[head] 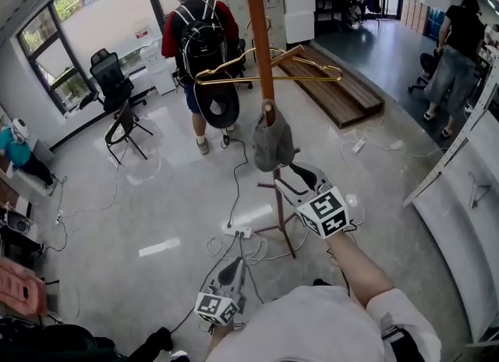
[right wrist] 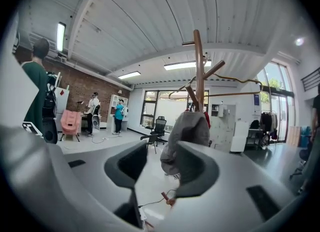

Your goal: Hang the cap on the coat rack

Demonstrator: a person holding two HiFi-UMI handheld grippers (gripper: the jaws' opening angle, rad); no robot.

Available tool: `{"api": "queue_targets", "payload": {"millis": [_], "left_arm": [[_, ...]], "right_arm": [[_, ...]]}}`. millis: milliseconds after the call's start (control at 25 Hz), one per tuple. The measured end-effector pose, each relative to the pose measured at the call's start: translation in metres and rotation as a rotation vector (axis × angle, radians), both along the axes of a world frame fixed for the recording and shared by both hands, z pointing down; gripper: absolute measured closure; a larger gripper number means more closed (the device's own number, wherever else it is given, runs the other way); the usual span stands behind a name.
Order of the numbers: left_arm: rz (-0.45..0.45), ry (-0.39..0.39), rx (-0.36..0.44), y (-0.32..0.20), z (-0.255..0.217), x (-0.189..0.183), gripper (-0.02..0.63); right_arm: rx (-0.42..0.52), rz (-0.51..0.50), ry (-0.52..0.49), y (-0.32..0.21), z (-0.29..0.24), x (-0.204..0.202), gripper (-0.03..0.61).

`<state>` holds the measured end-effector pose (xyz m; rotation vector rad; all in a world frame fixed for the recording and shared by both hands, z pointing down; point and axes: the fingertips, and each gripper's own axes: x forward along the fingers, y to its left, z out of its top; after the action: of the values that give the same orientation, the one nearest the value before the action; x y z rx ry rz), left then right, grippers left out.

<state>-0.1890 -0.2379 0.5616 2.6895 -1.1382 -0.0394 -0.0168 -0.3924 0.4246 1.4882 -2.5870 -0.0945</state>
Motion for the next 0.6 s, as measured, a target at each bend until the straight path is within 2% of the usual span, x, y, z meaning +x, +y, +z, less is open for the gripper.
{"api": "queue_targets", "payload": {"millis": [40,80,320,600], "left_arm": [[0.001,-0.001,0.001,-0.001,0.000,0.000,0.603],[0.001,-0.001,0.002,-0.001,0.001,0.001,0.603],[0.002,0.000,0.004,-0.001,-0.002,-0.003,0.603],[0.001,0.002,0.007,0.000,-0.004,-0.008,0.603]], "right_arm": [[0.008,0.011,-0.007,0.000,0.000,0.003,0.480],[0.017,0.017,-0.015,0.001,-0.001,0.006,0.560],[0.035,-0.026,0.002,0.011,-0.004,-0.007,0.566],[0.024,-0.055,-0.023,0.030,0.005,-0.018,0.566]]}}
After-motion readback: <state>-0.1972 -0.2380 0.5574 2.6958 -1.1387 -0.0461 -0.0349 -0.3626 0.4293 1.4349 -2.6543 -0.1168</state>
